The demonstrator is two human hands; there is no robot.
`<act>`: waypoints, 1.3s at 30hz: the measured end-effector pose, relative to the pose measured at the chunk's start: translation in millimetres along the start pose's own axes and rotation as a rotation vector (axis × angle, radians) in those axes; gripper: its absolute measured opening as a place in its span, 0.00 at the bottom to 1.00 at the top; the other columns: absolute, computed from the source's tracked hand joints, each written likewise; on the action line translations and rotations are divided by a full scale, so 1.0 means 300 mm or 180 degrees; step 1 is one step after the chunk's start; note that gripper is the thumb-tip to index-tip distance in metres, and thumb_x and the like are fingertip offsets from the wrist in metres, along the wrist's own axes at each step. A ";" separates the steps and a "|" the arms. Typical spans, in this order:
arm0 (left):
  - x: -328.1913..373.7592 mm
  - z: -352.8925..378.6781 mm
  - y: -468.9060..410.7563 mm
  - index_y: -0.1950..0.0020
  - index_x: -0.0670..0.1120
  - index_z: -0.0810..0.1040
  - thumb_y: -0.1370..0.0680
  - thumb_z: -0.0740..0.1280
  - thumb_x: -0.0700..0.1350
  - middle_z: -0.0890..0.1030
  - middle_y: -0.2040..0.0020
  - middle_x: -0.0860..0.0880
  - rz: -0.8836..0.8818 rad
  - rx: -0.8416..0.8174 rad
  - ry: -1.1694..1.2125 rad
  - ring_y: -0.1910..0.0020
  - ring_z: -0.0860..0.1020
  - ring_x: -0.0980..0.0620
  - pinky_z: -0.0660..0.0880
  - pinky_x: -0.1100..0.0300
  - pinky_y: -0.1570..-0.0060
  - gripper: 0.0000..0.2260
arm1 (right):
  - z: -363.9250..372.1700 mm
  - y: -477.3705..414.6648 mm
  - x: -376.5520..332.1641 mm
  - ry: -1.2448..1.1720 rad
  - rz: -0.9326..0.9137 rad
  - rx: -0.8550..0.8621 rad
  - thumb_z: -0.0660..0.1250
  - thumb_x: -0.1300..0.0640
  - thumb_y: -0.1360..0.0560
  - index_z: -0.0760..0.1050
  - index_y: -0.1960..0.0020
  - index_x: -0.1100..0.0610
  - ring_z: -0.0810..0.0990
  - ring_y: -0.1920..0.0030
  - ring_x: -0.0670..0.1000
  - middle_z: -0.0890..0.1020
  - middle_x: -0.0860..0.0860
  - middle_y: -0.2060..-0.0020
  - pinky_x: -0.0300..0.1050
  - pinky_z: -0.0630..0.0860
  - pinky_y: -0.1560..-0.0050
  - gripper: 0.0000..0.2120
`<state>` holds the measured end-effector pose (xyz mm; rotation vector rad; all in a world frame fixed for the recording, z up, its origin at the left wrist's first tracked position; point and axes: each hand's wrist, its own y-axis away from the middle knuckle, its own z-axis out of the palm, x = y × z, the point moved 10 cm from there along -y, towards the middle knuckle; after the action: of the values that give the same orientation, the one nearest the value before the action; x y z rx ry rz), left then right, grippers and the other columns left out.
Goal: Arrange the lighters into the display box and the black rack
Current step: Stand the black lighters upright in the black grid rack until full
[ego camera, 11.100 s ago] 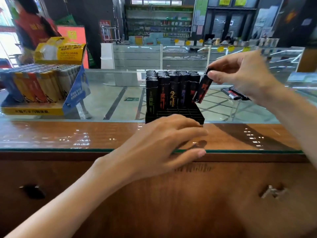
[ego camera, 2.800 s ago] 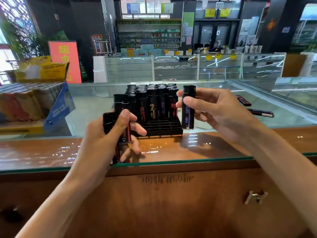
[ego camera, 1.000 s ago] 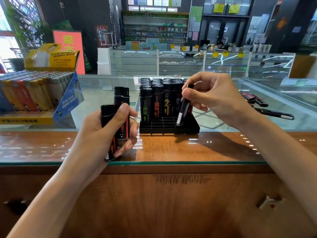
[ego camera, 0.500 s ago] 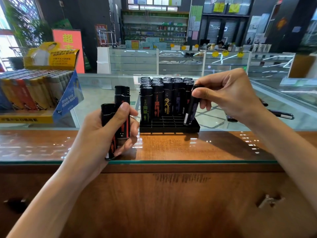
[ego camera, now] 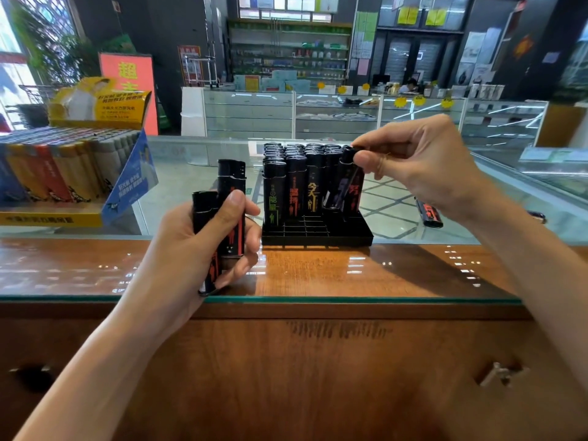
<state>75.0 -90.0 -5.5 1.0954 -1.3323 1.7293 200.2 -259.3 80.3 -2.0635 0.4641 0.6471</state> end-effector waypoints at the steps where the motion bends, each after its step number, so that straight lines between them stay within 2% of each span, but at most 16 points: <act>1: 0.001 0.000 0.000 0.54 0.42 0.77 0.23 0.62 0.50 0.76 0.69 0.45 0.0003 -0.0004 0.0010 0.77 0.71 0.51 0.65 0.66 0.82 0.11 | -0.003 -0.004 -0.001 0.0068 -0.0020 0.0083 0.73 0.61 0.31 0.79 0.45 0.58 0.81 0.63 0.44 0.83 0.52 0.60 0.36 0.78 0.58 0.14; 5: 0.004 0.003 0.000 0.55 0.42 0.77 0.24 0.62 0.50 0.76 0.69 0.46 0.0027 -0.0011 -0.0011 0.77 0.71 0.51 0.65 0.66 0.82 0.11 | -0.004 -0.006 -0.013 0.0420 -0.0121 0.0357 0.73 0.63 0.29 0.80 0.47 0.59 0.82 0.58 0.51 0.84 0.55 0.58 0.41 0.80 0.53 0.11; 8: 0.007 0.004 0.001 0.55 0.43 0.77 0.23 0.61 0.50 0.76 0.69 0.46 0.0042 -0.0021 -0.0043 0.77 0.71 0.51 0.65 0.66 0.82 0.11 | -0.001 0.001 -0.018 0.0593 -0.0169 0.0458 0.73 0.63 0.30 0.81 0.48 0.60 0.83 0.57 0.52 0.84 0.54 0.58 0.43 0.81 0.52 0.11; 14: 0.007 0.005 0.000 0.55 0.43 0.77 0.24 0.61 0.49 0.76 0.70 0.45 0.0034 -0.0011 -0.0013 0.77 0.70 0.50 0.64 0.67 0.82 0.11 | 0.023 0.013 -0.044 0.1091 -0.0363 0.0457 0.74 0.59 0.30 0.82 0.48 0.59 0.81 0.60 0.47 0.83 0.51 0.57 0.36 0.77 0.56 0.11; 19: 0.004 0.001 0.000 0.56 0.43 0.77 0.23 0.61 0.49 0.76 0.70 0.46 0.0006 0.0044 -0.0047 0.78 0.70 0.51 0.64 0.68 0.82 0.11 | 0.040 0.001 -0.057 0.1539 -0.0489 0.0461 0.74 0.59 0.30 0.82 0.48 0.60 0.71 0.62 0.47 0.77 0.52 0.57 0.26 0.65 0.60 0.12; 22: 0.000 -0.002 -0.002 0.56 0.43 0.77 0.24 0.61 0.50 0.76 0.70 0.46 -0.0016 0.0059 -0.0063 0.78 0.70 0.51 0.63 0.69 0.82 0.11 | 0.063 -0.003 -0.051 0.1719 -0.0485 0.0356 0.73 0.61 0.30 0.82 0.47 0.61 0.70 0.59 0.46 0.77 0.55 0.57 0.25 0.64 0.59 0.12; 25: -0.003 0.012 -0.002 0.56 0.43 0.77 0.25 0.62 0.50 0.76 0.69 0.45 -0.0060 -0.0104 -0.0044 0.76 0.71 0.51 0.63 0.68 0.81 0.11 | 0.063 -0.003 -0.046 0.1712 -0.0463 0.0334 0.73 0.60 0.30 0.82 0.47 0.61 0.71 0.59 0.47 0.76 0.52 0.57 0.25 0.64 0.60 0.12; 29: -0.010 0.042 -0.002 0.50 0.41 0.77 0.24 0.61 0.47 0.78 0.64 0.45 -0.0127 -0.0446 -0.0137 0.71 0.73 0.51 0.64 0.66 0.80 0.10 | 0.057 0.010 -0.056 0.1720 -0.0455 0.0450 0.73 0.59 0.29 0.80 0.44 0.60 0.71 0.62 0.48 0.78 0.53 0.56 0.25 0.64 0.61 0.14; 33: -0.008 0.046 -0.004 0.46 0.39 0.76 0.23 0.61 0.45 0.80 0.62 0.45 -0.0120 -0.0507 -0.0203 0.70 0.74 0.51 0.65 0.66 0.79 0.11 | 0.094 0.025 -0.119 0.1150 -0.0540 0.0435 0.69 0.58 0.25 0.81 0.45 0.58 0.76 0.61 0.48 0.81 0.51 0.55 0.30 0.69 0.59 0.10; 36: -0.007 0.052 -0.005 0.46 0.40 0.77 0.22 0.60 0.45 0.81 0.62 0.44 -0.0143 -0.0552 -0.0196 0.71 0.76 0.51 0.64 0.66 0.79 0.11 | 0.203 0.027 -0.131 0.0102 -0.0212 -0.0351 0.64 0.59 0.22 0.78 0.41 0.57 0.78 0.61 0.46 0.82 0.46 0.57 0.38 0.74 0.60 0.11; 38: -0.008 0.061 -0.004 0.46 0.39 0.76 0.22 0.59 0.45 0.81 0.62 0.43 -0.0185 -0.0655 -0.0124 0.72 0.75 0.51 0.64 0.65 0.79 0.12 | 0.275 0.036 -0.144 -0.0459 -0.0085 -0.0882 0.61 0.64 0.21 0.74 0.36 0.60 0.76 0.63 0.42 0.81 0.41 0.59 0.37 0.73 0.62 0.14; 39: -0.009 0.068 -0.004 0.46 0.39 0.76 0.21 0.58 0.45 0.81 0.62 0.42 -0.0211 -0.0719 -0.0076 0.73 0.74 0.52 0.63 0.65 0.79 0.12 | 0.301 0.039 -0.150 -0.0650 -0.0057 -0.1077 0.59 0.66 0.21 0.72 0.34 0.61 0.75 0.61 0.41 0.80 0.41 0.57 0.36 0.72 0.61 0.16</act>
<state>81.5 -109.5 -4.9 1.0219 -1.4497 1.4813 133.8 -185.7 58.3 -2.2809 0.2289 0.9683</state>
